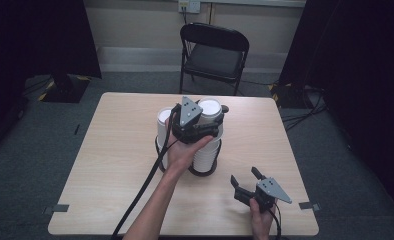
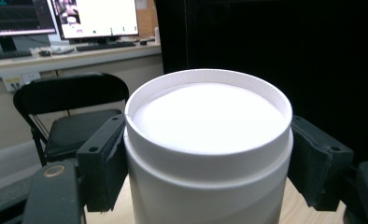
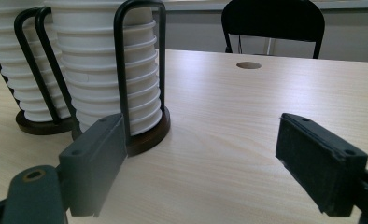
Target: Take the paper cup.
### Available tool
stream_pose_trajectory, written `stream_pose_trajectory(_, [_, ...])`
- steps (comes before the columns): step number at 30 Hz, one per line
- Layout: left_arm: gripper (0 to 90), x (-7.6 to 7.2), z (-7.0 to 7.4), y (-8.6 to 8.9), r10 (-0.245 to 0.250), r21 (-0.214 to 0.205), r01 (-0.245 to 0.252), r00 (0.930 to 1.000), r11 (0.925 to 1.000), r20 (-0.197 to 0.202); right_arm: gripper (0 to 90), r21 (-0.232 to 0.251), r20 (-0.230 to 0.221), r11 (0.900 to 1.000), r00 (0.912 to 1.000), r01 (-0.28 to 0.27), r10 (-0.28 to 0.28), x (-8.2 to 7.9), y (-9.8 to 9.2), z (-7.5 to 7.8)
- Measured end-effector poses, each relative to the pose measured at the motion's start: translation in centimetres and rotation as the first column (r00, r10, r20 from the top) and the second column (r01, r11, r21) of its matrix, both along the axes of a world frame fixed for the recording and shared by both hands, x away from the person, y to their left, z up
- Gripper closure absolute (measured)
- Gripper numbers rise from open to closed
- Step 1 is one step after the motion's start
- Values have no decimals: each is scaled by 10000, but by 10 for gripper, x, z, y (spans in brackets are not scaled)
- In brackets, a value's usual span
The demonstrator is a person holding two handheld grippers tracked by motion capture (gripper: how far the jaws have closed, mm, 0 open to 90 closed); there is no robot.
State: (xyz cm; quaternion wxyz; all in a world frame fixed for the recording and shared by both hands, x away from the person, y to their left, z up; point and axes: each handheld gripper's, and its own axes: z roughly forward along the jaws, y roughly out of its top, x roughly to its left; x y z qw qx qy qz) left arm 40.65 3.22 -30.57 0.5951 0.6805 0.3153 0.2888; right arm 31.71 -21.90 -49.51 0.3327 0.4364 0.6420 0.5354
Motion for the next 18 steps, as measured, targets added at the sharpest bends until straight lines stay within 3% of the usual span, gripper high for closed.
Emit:
stream_pose_trajectory(10, [232, -3, 7, 8, 9, -424, 2, 9997, 9991, 247, 160, -17, -19, 10000, 10000, -12, 12, 0, 0, 0])
stream_pose_trajectory(15, [232, -6, 11, 12, -200, -912, 245, 9985, 9955, 501, 160, -29, -29, 10000, 10000, -10, 10, 0, 0, 0])
stream_pose_trajectory(18, [232, -9, 14, 14, -81, -926, 142, 9978, 9956, 660, 160, -26, -35, 10000, 10000, -12, 12, 0, 0, 0])
